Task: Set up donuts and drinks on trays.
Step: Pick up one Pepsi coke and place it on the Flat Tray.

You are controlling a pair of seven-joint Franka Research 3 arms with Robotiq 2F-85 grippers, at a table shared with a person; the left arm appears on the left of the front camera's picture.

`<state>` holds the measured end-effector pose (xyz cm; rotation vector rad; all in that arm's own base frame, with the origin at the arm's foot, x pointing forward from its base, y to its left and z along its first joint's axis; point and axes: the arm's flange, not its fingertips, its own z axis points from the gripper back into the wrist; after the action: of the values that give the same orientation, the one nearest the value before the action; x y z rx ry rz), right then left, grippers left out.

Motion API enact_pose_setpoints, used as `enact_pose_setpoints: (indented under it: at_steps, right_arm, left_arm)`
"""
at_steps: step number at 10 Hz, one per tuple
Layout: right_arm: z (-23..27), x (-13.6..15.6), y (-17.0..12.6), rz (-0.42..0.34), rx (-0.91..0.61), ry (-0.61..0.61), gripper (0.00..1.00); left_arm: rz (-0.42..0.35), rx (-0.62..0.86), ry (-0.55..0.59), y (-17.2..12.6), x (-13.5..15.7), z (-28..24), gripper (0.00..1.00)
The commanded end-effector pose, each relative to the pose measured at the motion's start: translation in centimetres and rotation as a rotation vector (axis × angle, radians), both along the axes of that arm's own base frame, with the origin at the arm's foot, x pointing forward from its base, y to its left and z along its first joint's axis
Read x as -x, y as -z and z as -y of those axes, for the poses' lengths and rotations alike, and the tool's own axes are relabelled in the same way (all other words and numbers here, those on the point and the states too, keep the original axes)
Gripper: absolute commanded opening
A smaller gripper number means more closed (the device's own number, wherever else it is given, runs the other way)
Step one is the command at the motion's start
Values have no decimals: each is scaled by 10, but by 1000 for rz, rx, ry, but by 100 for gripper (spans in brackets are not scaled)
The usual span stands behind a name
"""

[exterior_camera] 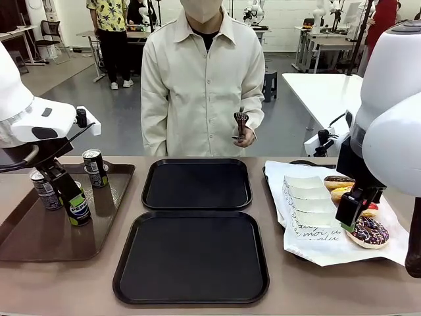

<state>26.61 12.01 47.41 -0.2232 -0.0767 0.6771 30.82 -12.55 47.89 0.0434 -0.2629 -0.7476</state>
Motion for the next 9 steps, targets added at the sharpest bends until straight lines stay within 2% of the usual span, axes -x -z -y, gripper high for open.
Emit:
enact_pose_setpoints:
  at_steps: [1,2,3,4,5,6,7,9]
  right_arm:
    - [0,0,0,1,-1,0,100]
    - [21,-5,-13,-187,-442,86,100]
    - [57,-13,-25,-312,-766,181,100]
    - [101,-23,-31,-360,-1028,284,100]
    - [135,-27,-33,-329,-1205,366,100]
    - [164,-30,-30,-269,-1343,453,100]
    - [189,-30,-24,-266,-1434,533,100]
    - [262,-29,-17,-141,-1586,687,100]
  left_arm:
    - [5,-2,3,-1,1,1,100]
    - [-23,285,-139,-10,-12,-18,100]
    - [-107,552,-211,-21,-22,-46,100]
    - [-215,811,-268,-29,-32,-75,100]
    - [-264,974,-303,-32,-32,-97,100]
    - [-290,1059,-340,-33,-38,-117,100]
    - [-307,1152,-389,-33,-38,-140,100]
    - [-320,1260,-499,-24,-40,-196,100]
